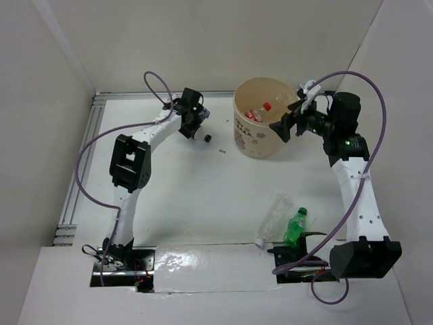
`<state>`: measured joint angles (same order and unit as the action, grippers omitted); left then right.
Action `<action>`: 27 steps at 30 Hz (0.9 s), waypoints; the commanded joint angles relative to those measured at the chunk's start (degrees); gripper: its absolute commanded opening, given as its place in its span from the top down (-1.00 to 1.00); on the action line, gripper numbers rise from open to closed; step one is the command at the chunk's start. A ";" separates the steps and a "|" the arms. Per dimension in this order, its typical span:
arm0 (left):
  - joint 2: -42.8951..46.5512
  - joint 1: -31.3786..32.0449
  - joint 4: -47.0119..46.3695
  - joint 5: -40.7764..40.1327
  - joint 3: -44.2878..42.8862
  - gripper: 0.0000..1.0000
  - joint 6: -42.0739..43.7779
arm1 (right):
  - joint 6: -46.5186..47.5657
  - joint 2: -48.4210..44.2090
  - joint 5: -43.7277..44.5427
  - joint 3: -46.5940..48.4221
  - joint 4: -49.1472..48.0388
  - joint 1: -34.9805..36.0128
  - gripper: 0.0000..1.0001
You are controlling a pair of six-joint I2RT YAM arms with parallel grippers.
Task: Put the plastic bottles in the bin
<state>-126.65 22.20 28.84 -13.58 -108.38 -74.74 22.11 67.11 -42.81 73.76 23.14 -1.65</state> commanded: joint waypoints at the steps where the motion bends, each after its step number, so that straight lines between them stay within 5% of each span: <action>1: -4.47 0.57 6.56 -3.72 -7.79 -0.99 2.66 | -0.66 -1.63 -2.98 -2.65 1.38 -2.56 -1.00; 13: -13.27 0.57 15.27 -5.14 -12.82 -0.99 3.81 | 4.16 -1.02 -14.31 -3.52 12.28 -7.84 -1.00; 16: -13.27 0.05 15.28 -5.14 -11.69 -0.68 4.52 | 6.01 -2.33 -15.90 -5.02 13.68 -7.84 -1.00; 20: -8.36 0.04 12.57 -5.14 -6.51 0.08 7.50 | 14.67 -2.34 -18.88 -4.50 20.26 -7.84 -0.95; 23: -0.40 1.18 5.55 -4.61 1.04 0.75 14.34 | 30.98 -1.81 -21.70 -3.97 32.61 -7.84 -0.33; 24: 2.26 1.71 3.44 -4.61 3.06 0.88 19.06 | 35.94 -1.81 -21.70 -3.97 35.89 -7.84 -0.02; 25: 5.24 2.32 -0.85 -4.61 7.61 0.98 21.63 | 40.60 -1.81 -21.70 -3.97 39.15 -7.84 0.54; 27: 12.18 4.78 -6.49 -4.08 12.73 1.00 29.69 | 48.68 -2.42 -18.73 -5.37 43.04 -7.84 0.73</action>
<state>-125.23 23.66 31.79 -17.91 -100.12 -58.37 52.21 66.15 -61.01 69.49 53.41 -9.26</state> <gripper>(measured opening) 0.583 0.167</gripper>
